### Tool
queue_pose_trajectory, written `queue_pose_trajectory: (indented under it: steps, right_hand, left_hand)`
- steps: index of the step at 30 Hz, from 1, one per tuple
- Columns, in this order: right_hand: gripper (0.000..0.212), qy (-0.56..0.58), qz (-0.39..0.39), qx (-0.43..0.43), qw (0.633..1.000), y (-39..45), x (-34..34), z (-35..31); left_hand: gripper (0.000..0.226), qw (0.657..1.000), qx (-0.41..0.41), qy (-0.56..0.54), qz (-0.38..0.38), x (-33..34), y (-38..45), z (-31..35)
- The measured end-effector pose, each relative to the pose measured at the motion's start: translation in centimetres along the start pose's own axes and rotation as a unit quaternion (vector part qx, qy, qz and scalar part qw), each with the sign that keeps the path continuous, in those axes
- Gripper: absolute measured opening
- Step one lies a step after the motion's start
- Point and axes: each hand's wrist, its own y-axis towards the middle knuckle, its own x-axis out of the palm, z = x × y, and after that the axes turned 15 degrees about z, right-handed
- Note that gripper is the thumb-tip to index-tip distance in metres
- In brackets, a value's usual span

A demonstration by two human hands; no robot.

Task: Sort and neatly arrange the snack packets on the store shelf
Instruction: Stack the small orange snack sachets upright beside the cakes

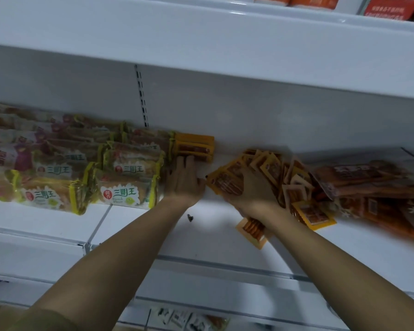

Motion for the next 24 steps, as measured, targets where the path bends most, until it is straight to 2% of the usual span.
queue_pose_trajectory:
  steps: [2, 4, 7, 9, 14, 17, 19, 22, 24]
  right_hand:
    - [0.06, 0.047, -0.005, 0.008, 0.999, -0.3, 0.0, 0.5]
    - [0.063, 0.078, -0.002, 0.013, 0.997, -0.7, 0.3, 1.0]
    - [0.065, 0.08, 0.02, 0.01, 0.997, -1.3, 0.9, 1.6]
    - [0.063, 0.082, 0.036, 0.001, 0.996, -1.5, 1.0, 1.8]
    - [0.061, 0.117, 0.051, -0.003, 0.992, -1.5, 0.4, 1.9]
    - [0.052, 0.134, 0.038, -0.001, 0.99, -1.7, 0.1, 1.8]
    - [0.043, 0.153, 0.042, 0.012, 0.987, -1.7, -0.2, 1.6]
    - [0.036, 0.175, 0.074, 0.029, 0.981, -1.4, -1.3, 1.6]
    - [0.029, 0.152, 0.082, 0.016, 0.985, -0.9, -2.0, 1.5]
  left_hand:
    - [0.075, 0.999, -0.021, -0.042, -0.016, -0.2, 0.4, 0.0]
    - [0.083, 0.999, -0.009, -0.034, -0.028, -0.3, 0.4, 0.1]
    - [0.087, 0.999, 0.021, 0.028, -0.02, 0.0, 0.2, 0.3]
    - [0.088, 0.999, 0.012, 0.046, -0.022, 0.2, 0.4, 0.5]
    - [0.089, 0.999, 0.001, 0.035, -0.01, 0.5, 0.7, 0.6]
    - [0.089, 1.0, -0.001, 0.024, -0.01, 0.2, 0.4, 0.7]
    - [0.081, 1.0, -0.002, -0.006, 0.017, -0.3, 0.2, 0.9]
    - [0.045, 0.98, 0.013, -0.181, 0.082, -1.4, -0.7, 1.5]
    - [0.026, 0.959, -0.02, -0.277, 0.055, -2.2, -1.8, 2.3]
